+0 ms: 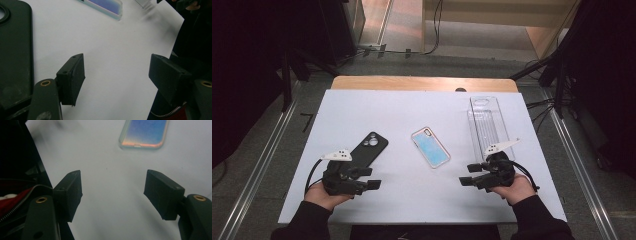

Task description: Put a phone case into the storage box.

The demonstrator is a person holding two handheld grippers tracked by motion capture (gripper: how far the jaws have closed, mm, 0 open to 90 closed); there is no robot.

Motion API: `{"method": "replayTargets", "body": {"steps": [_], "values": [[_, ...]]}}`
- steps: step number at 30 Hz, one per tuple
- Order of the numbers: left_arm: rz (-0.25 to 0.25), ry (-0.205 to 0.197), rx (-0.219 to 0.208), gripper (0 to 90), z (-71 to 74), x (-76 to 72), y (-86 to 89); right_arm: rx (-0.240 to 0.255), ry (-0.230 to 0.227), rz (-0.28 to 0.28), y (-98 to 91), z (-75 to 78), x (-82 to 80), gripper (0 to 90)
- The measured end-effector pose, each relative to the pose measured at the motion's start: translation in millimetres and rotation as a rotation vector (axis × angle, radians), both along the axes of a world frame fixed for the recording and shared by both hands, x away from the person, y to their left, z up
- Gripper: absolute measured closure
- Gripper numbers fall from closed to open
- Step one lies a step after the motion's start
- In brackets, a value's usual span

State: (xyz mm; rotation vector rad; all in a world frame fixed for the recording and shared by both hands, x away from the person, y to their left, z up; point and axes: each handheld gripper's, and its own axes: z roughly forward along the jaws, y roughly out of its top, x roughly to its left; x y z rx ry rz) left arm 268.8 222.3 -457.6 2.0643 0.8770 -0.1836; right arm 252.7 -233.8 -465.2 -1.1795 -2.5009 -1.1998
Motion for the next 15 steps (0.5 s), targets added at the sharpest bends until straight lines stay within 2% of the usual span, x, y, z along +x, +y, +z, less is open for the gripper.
{"method": "replayTargets", "body": {"steps": [8, 10, 15], "values": [[0.004, -0.002, -0.006, 29.4, 0.3, 0.0, -0.4, -0.012, 0.015, -0.024, -15.9, -6.7, -6.7, 26.6], [0.003, -0.002, -0.001, 29.3, 0.7, 0.0, -0.8, -0.019, 0.023, -0.024, -16.2, -6.4, -5.7, 25.2], [-0.001, -0.004, 0.0, 29.3, 0.2, 0.4, -1.9, 0.004, 0.01, -0.013, -9.8, -1.0, -3.2, 20.9]]}}
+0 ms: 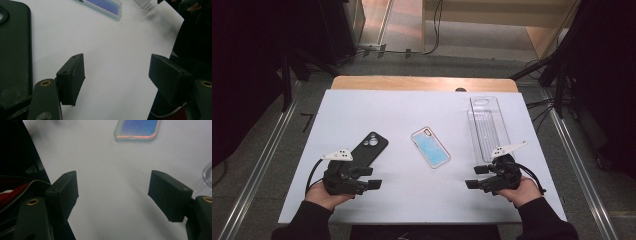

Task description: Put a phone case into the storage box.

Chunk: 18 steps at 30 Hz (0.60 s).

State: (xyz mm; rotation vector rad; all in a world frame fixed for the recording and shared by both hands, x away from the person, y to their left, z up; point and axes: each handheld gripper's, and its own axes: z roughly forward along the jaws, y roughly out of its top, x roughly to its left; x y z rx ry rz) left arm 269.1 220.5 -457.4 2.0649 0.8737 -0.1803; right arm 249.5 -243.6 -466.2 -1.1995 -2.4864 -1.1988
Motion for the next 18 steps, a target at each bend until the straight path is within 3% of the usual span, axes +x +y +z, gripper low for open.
{"method": "replayTargets", "body": {"steps": [8, 18], "values": [[0.005, 0.0, 0.005, 29.3, 0.1, 0.1, 0.4, 0.034, -0.046, -0.004, 25.2, 17.2, 13.9, 17.1], [0.008, 0.002, 0.003, 29.3, 0.1, 0.0, 1.4, -0.012, -0.078, -0.06, 53.8, 29.6, 41.2, 14.5]]}}
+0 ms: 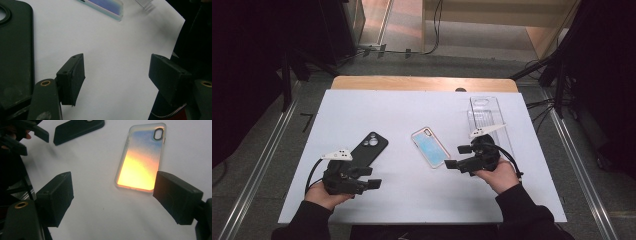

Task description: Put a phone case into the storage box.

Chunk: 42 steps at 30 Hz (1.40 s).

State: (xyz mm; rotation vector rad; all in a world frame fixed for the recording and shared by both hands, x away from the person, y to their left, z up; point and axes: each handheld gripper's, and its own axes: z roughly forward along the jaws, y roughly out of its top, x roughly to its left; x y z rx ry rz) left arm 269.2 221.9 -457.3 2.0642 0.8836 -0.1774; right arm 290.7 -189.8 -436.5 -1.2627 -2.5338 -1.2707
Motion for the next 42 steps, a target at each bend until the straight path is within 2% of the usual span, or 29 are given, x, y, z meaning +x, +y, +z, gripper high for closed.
{"method": "replayTargets", "body": {"steps": [4, 8, 18, 22, 24, 26, 29, 31, 33, 38, 42], "values": [[0.002, 0.002, 0.0, 29.3, -0.3, 0.4, 0.5, -0.022, -0.02, -0.024, 9.6, 0.5, 10.6, 14.5], [0.001, 0.007, -0.003, 29.4, -0.5, 0.3, 0.9, -0.018, -0.035, -0.052, 15.2, 1.2, 22.8, 14.5], [0.006, 0.01, -0.011, 29.4, -0.7, 0.5, 1.6, -0.041, -0.039, -0.108, 29.8, -8.0, 48.1, 14.5], [0.007, 0.012, -0.011, 29.4, -0.7, 0.4, 1.9, -0.06, -0.002, -0.096, 39.6, -14.9, 57.2, 14.3], [0.005, 0.012, -0.013, 29.4, -0.7, 0.3, 2.0, -0.073, 0.004, -0.091, 44.7, -18.8, 60.7, 8.9], [0.005, 0.013, -0.013, 29.4, -0.7, 0.3, 2.0, -0.089, -0.015, -0.11, 49.2, -21.3, 63.4, 0.0], [0.006, 0.014, -0.013, 29.4, -0.8, 0.4, 1.9, -0.079, -0.014, -0.108, 54.6, -25.2, 66.1, 0.0], [0.006, 0.013, -0.013, 29.4, -0.7, 0.4, 2.1, -0.11, -0.014, -0.114, 58.4, -28.8, 67.8, 0.0], [0.007, 0.012, -0.013, 29.4, -0.6, 0.4, 2.2, -0.109, -0.006, -0.107, 61.4, -33.0, 69.0, 0.6], [0.01, 0.015, -0.013, 29.4, -0.5, 0.7, 2.5, -0.131, -0.041, -0.115, 66.3, -41.4, 72.0, 2.5], [0.01, 0.014, -0.013, 29.4, -0.6, 0.6, 2.3, -0.155, -0.033, -0.124, 68.4, -46.5, 71.9, 2.5]]}}
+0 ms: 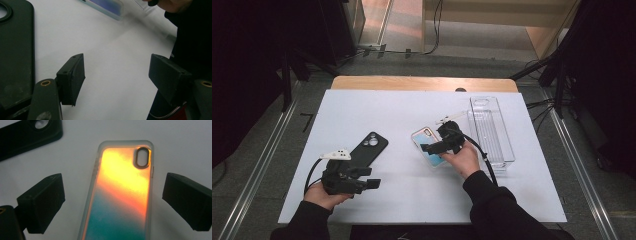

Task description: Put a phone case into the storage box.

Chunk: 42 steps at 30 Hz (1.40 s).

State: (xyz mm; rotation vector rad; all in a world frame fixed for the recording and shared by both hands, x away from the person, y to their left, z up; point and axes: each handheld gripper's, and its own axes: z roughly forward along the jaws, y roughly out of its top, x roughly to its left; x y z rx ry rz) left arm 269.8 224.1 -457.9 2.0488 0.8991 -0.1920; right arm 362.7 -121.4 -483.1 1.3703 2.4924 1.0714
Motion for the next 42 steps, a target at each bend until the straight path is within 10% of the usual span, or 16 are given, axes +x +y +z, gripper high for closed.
{"method": "replayTargets", "body": {"steps": [14, 24, 42], "values": [[-0.005, 0.0, 0.0, 29.4, -0.1, 0.0, -0.6, -0.074, -0.002, -0.01, 9.1, -23.3, -5.0, 3.0], [-0.006, 0.001, 0.004, 29.4, 0.0, 0.0, -1.0, -0.182, -0.107, -0.021, 17.8, -29.3, -16.5, 9.9], [0.006, 0.004, 0.003, 29.4, 0.9, 2.4, -3.8, -0.135, -0.08, -0.02, 10.9, -24.9, -14.0, 14.5]]}}
